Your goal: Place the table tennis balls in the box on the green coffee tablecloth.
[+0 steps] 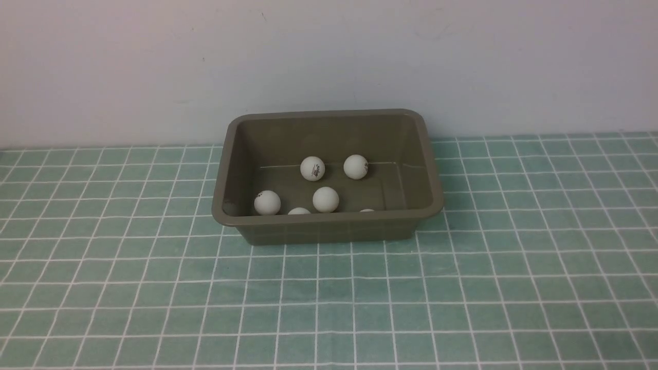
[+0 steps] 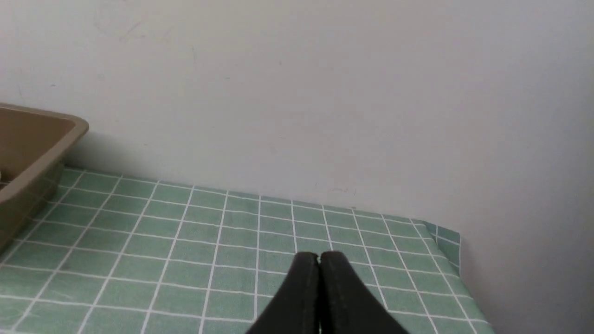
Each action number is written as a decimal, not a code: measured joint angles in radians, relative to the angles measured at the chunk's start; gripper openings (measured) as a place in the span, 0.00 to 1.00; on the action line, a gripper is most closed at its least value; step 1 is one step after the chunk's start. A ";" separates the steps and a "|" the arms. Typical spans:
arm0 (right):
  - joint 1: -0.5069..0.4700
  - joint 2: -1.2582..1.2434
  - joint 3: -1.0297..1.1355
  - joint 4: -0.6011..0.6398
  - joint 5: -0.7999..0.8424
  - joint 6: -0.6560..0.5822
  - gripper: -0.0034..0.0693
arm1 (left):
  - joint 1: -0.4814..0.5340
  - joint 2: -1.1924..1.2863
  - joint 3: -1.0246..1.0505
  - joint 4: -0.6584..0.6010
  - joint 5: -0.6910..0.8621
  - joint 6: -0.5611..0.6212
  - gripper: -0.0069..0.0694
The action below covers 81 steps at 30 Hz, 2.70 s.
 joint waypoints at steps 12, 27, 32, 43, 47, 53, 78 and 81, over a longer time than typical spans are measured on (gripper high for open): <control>0.000 0.000 -0.001 0.003 0.090 0.052 0.02 | 0.000 0.000 0.000 0.000 0.000 0.000 0.09; 0.000 0.000 -0.001 0.003 0.098 0.052 0.02 | 0.000 0.000 0.000 0.000 0.000 0.000 0.09; 0.000 0.000 -0.001 0.003 0.098 0.052 0.02 | 0.000 0.000 0.000 0.000 0.000 0.000 0.09; 0.000 0.000 -0.002 0.003 0.098 0.052 0.02 | 0.000 0.000 0.000 0.000 0.000 0.000 0.09; 0.000 0.000 -0.002 0.003 0.098 0.052 0.02 | 0.000 0.000 0.000 0.000 0.000 0.000 0.09; 0.000 0.000 -0.002 0.003 0.098 0.052 0.02 | 0.000 0.000 0.000 0.000 0.000 0.000 0.09; 0.000 0.000 -0.002 0.003 0.098 0.052 0.02 | 0.000 0.000 0.000 0.000 0.000 0.000 0.09; 0.000 0.000 -0.002 0.003 0.098 0.052 0.02 | 0.000 0.000 0.000 0.000 0.000 0.000 0.09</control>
